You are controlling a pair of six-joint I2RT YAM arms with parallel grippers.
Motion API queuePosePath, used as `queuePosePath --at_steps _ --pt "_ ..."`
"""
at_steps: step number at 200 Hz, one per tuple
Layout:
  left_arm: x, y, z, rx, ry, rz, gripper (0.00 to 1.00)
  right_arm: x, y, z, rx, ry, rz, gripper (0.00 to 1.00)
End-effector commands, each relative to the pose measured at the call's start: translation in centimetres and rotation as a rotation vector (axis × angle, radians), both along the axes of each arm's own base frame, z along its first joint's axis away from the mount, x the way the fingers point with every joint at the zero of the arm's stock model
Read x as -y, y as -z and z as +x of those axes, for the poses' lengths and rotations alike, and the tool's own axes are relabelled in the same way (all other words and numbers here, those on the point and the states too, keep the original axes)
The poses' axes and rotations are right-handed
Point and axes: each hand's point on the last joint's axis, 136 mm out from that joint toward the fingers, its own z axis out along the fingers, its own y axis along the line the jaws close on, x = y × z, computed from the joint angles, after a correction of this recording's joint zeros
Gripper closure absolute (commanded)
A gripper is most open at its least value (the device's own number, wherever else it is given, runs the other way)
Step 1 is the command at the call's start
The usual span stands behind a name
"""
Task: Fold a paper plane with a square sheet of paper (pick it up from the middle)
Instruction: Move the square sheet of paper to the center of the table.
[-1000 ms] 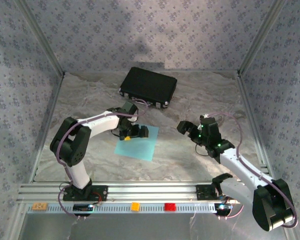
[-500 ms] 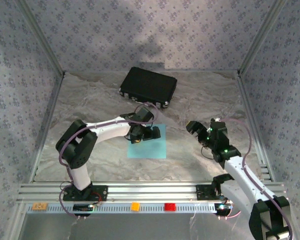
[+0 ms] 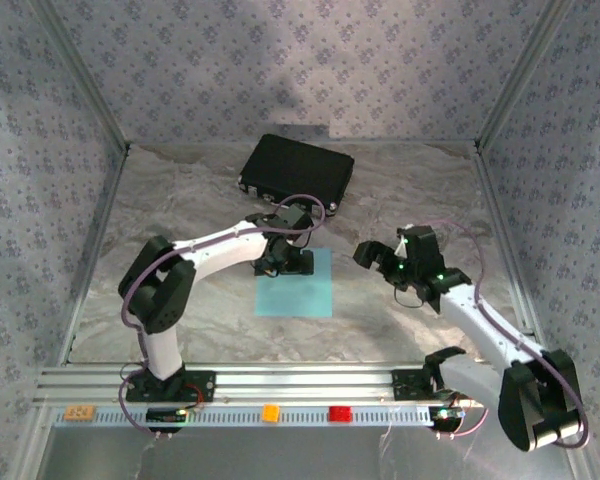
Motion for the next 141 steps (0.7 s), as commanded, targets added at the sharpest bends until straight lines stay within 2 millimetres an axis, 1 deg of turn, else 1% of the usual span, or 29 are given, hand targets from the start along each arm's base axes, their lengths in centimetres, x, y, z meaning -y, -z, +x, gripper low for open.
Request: queuePosePath --at_steps 1,6,26,42,76,110,141 --pt "-0.1 0.4 -1.1 -0.093 0.003 0.044 0.06 -0.5 1.0 -0.5 -0.063 -0.043 -0.069 0.01" --pt "0.0 0.5 -1.1 -0.099 0.004 0.05 0.06 -0.6 1.4 -0.5 -0.078 -0.039 -0.075 0.01" --pt "0.2 0.7 -1.2 -0.113 0.016 0.077 0.05 -1.0 1.9 -0.4 -0.095 -0.04 -0.074 0.01" --pt "0.3 0.8 -1.3 -0.121 0.021 0.088 0.04 -0.8 2.2 -0.3 -0.104 -0.03 -0.082 0.01" --pt "0.5 1.1 -1.3 -0.134 0.018 0.105 0.03 -0.2 2.5 -0.4 -0.116 -0.012 -0.106 0.01" --pt "0.9 1.4 -1.2 -0.147 0.016 0.121 0.0 -0.1 2.6 -0.6 -0.118 -0.014 -0.107 0.01" --pt "1.2 1.7 -0.9 -0.152 0.016 0.129 0.0 -0.1 2.7 -0.8 -0.121 -0.012 -0.105 0.01"
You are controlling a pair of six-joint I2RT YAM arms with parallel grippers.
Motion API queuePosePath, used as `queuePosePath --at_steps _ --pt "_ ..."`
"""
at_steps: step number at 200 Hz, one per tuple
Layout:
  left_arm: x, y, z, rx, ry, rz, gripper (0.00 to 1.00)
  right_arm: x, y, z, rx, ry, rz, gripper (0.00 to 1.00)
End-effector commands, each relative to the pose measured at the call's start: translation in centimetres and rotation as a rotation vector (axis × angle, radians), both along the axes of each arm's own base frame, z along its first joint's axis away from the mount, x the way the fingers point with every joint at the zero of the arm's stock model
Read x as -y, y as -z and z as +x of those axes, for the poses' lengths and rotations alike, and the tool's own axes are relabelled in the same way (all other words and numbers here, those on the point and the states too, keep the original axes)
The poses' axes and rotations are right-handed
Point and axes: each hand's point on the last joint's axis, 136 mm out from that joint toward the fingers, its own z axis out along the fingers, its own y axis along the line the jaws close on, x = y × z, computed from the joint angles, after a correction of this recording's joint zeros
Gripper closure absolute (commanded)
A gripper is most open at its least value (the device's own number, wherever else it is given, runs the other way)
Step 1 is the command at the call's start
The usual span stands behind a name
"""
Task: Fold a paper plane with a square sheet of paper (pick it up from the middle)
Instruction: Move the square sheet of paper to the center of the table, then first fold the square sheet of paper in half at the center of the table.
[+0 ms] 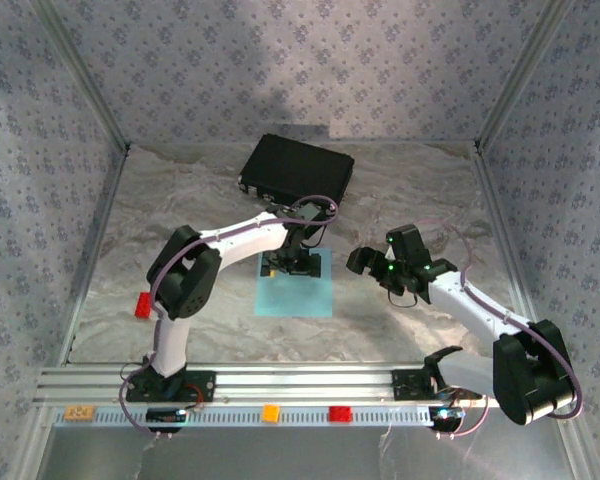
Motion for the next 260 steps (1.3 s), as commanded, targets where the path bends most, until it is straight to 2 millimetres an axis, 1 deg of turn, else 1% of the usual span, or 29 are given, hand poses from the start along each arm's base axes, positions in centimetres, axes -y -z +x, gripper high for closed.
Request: queuePosePath --at_steps 1,48,89,184,218,260 --pt "0.0 0.1 -0.5 -0.029 0.001 0.03 0.0 0.4 -0.3 -0.1 -0.005 0.008 -0.017 0.01" --pt "-0.1 1.0 -0.4 -0.045 -0.004 0.061 0.0 0.7 -0.3 -0.2 -0.002 0.016 -0.024 0.01" --pt "0.2 1.4 -0.5 -0.051 0.008 0.069 0.0 0.7 -0.3 -0.3 -0.007 0.017 -0.026 0.01" --pt "-1.5 4.4 -1.8 -0.106 0.004 0.149 0.0 1.1 0.2 -0.5 -0.021 0.027 -0.033 0.01" --pt "-1.5 4.5 -1.8 -0.105 0.005 0.15 0.01 1.2 0.2 -0.5 -0.022 0.038 -0.033 0.01" --pt "-1.0 4.3 -1.8 -0.101 0.014 0.126 0.03 1.4 0.2 -0.5 -0.023 0.043 -0.032 0.01"
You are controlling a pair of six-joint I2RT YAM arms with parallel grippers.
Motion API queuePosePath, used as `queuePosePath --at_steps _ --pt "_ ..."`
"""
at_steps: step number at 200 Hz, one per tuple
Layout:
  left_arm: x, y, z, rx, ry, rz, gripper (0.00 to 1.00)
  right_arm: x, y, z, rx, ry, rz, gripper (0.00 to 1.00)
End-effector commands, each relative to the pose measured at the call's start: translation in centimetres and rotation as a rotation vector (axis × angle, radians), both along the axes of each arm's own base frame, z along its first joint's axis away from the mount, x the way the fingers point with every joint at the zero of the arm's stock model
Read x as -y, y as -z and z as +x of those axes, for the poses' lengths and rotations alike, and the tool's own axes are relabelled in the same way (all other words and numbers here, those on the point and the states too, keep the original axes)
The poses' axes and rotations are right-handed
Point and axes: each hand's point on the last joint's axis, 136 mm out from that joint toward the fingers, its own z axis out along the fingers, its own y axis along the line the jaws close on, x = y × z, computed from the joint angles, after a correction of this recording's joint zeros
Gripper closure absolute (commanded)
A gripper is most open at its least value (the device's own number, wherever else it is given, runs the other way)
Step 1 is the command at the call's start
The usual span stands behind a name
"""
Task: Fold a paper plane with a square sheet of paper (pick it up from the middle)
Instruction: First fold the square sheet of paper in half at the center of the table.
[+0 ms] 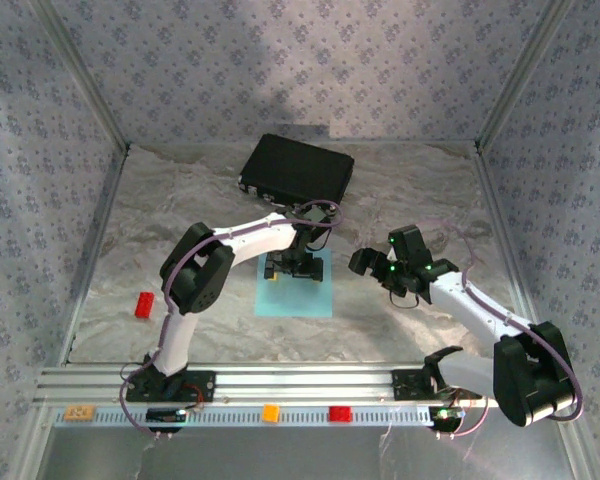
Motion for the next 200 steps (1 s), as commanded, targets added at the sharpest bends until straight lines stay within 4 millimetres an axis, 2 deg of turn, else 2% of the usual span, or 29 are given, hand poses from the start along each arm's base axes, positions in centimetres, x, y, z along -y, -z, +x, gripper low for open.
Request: queuePosePath --at_steps 1,90,105,159,200 --pt "-1.4 2.3 -1.5 -0.056 0.005 0.079 0.03 0.7 0.0 -0.3 -0.006 0.022 -0.016 0.01" --pt "-1.1 1.0 -0.9 -0.015 0.008 0.058 0.05 0.8 -0.4 -0.2 0.0 0.03 -0.01 0.01" --pt "-1.1 0.3 -0.6 0.013 0.009 0.053 0.0 0.9 -0.4 -0.2 0.002 0.033 -0.01 0.01" --pt "-1.3 -3.1 0.4 0.098 -0.01 0.039 0.0 0.8 -0.6 -0.2 0.007 0.03 -0.006 0.01" --pt "-1.2 -2.4 -0.4 0.065 -0.029 0.025 0.0 0.8 -0.6 -0.2 0.011 0.037 0.004 0.01"
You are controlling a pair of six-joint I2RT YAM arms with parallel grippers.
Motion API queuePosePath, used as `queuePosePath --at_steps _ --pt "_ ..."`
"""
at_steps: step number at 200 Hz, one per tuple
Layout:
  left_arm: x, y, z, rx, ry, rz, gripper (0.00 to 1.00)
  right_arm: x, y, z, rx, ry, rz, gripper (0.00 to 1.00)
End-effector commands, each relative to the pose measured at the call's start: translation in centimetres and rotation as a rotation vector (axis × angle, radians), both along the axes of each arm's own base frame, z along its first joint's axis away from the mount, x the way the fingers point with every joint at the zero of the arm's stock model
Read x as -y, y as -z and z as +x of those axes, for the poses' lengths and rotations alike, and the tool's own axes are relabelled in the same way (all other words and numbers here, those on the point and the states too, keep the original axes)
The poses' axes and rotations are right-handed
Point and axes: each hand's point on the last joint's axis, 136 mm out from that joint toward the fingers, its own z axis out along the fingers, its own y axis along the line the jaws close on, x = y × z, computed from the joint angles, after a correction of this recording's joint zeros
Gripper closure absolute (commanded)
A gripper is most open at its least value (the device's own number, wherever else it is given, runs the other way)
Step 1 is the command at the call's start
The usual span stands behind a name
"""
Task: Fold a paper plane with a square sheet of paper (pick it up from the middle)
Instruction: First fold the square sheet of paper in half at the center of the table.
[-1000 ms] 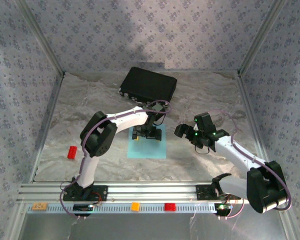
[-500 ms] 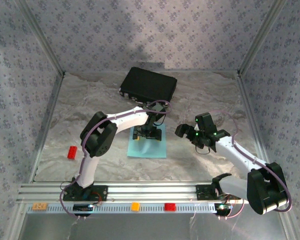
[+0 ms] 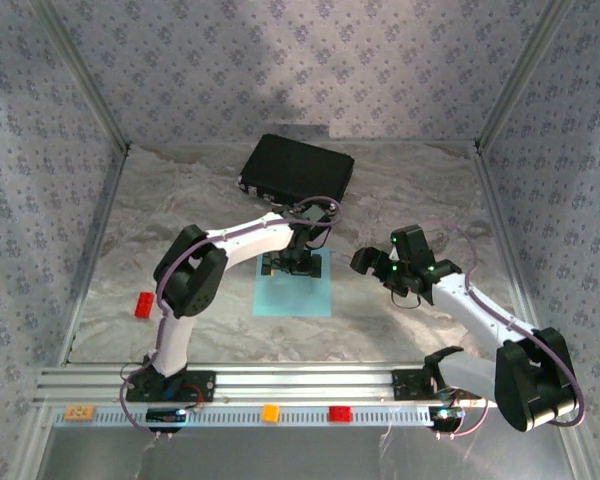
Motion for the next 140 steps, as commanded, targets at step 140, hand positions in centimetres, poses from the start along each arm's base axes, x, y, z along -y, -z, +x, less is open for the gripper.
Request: queuePosePath --at_steps 140 --pt "-1.4 3.6 -2.9 -0.105 -0.029 0.043 0.01 0.8 0.4 -0.3 -0.025 0.037 -0.01 0.01"
